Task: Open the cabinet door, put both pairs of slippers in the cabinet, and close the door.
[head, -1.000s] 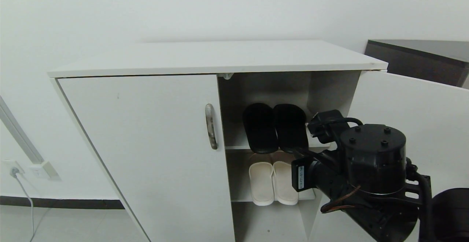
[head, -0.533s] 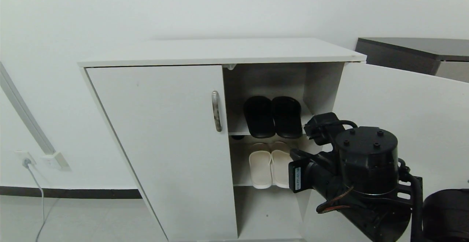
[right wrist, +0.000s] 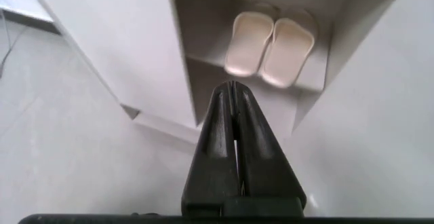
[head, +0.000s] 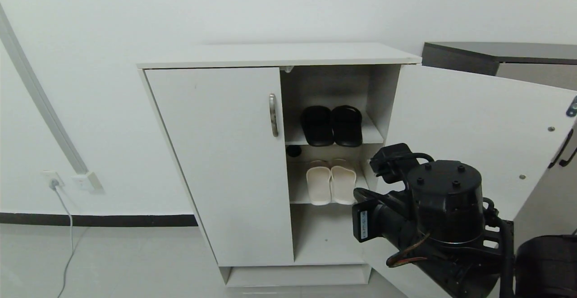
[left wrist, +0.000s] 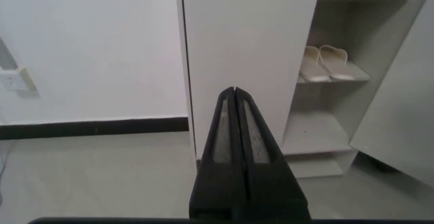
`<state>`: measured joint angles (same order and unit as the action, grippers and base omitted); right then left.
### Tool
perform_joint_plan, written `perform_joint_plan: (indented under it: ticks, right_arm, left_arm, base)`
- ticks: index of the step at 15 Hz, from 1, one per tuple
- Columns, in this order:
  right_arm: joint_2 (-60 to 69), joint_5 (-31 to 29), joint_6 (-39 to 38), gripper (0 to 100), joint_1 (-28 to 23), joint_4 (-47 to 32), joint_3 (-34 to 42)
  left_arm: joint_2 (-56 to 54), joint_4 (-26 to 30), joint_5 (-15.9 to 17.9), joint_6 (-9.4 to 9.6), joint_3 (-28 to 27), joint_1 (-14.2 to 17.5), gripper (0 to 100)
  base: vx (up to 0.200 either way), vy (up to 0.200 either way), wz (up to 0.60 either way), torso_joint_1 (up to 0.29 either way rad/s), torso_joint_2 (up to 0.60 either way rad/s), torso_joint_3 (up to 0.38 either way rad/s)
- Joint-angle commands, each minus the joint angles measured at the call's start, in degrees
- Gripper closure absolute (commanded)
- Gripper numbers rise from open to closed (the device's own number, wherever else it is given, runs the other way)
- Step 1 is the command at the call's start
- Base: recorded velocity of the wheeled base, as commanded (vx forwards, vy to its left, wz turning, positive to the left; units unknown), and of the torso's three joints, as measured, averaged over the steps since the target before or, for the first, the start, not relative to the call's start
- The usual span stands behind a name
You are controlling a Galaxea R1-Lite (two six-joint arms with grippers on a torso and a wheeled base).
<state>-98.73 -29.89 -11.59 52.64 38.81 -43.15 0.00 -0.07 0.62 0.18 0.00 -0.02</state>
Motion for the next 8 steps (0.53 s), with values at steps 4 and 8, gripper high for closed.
perform_joint_plan:
  ticks: [4, 8]
  right_arm:
    - [-0.94, 0.10, -0.01, 100, -0.08, 0.03, 0.09]
    - [-1.38, 0.10, -0.10, 100, -0.26, 0.03, 0.70]
  left_arm:
    - [0.00, -0.01, -0.01, -0.01, 0.00, 0.02, 100]
    - [0.00, -0.01, -0.01, -0.01, 0.00, 0.02, 100]
  base:
    - [-0.200, 0.000, 0.00, 0.005, 0.00, 0.002]
    - [-0.150, 0.000, 0.00, 0.002, 0.00, 0.001]
